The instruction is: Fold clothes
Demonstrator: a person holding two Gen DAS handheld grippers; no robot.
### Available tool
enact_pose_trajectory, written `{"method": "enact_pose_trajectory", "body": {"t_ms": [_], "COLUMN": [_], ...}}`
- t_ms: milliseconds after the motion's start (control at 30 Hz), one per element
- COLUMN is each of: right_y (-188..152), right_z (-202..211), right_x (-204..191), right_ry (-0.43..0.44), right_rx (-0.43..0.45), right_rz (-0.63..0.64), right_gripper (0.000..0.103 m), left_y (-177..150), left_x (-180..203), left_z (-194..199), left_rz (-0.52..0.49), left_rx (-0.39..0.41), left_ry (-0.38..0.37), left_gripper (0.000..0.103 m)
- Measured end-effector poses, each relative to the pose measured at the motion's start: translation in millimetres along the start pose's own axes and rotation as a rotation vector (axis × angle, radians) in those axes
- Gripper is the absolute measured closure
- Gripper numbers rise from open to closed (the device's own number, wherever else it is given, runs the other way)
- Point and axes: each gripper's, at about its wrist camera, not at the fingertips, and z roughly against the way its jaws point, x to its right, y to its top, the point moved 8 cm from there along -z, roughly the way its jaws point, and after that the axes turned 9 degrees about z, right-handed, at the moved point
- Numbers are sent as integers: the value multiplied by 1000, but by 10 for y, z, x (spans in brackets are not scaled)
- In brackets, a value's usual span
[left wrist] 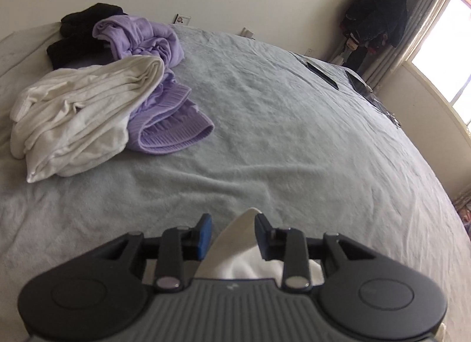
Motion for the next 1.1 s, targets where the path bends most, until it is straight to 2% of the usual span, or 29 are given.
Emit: {"method": "enact_pose_trajectory", "body": {"t_ms": [167,233,467,600,700,867,900,967,1033,1100], "right_y": [-211,-224,-375,-456,-434,-281,-284,-363,-516,-594], "right_z": [109,116,206,340,461,622,622,592,551,608], "right_x": [-130,-224,-450,-433,-321,300,466,794,1070,1229], "right_ry": [-20,-7,43,79,84,-74,-110,-208,-291,-281], "right_rx": [-7,-6,-14,-13,1,64,58,23,-46,-54], "right_rz": [101,129,216,227,210,115,89,57,24,-37], "right_gripper": [89,89,89,89,88,84,83,74,73,72], "left_y": [-205,-449,-1531,-2153,-2549,-3023,-3079,-3166,-3203,-3197], "left_x": [319,622,1250,1577,1657,1686,1679,1652,1631,1623], "left_z": [134,265,637,864,1037,1208,1206,1156,1123,1123], "left_rz": [-58,-181,-484,-657,-771,-936,-950,-976,-988,-983], "left_rx": [-47,-77,-204,-275,-301,-295,-302,-308,-307,-306], "left_ry": [-108,-197,-376,-477,-523,-534,-532,-506,-495,-496], "left_gripper": [70,66,64,64,65,65,65,65,65,65]}}
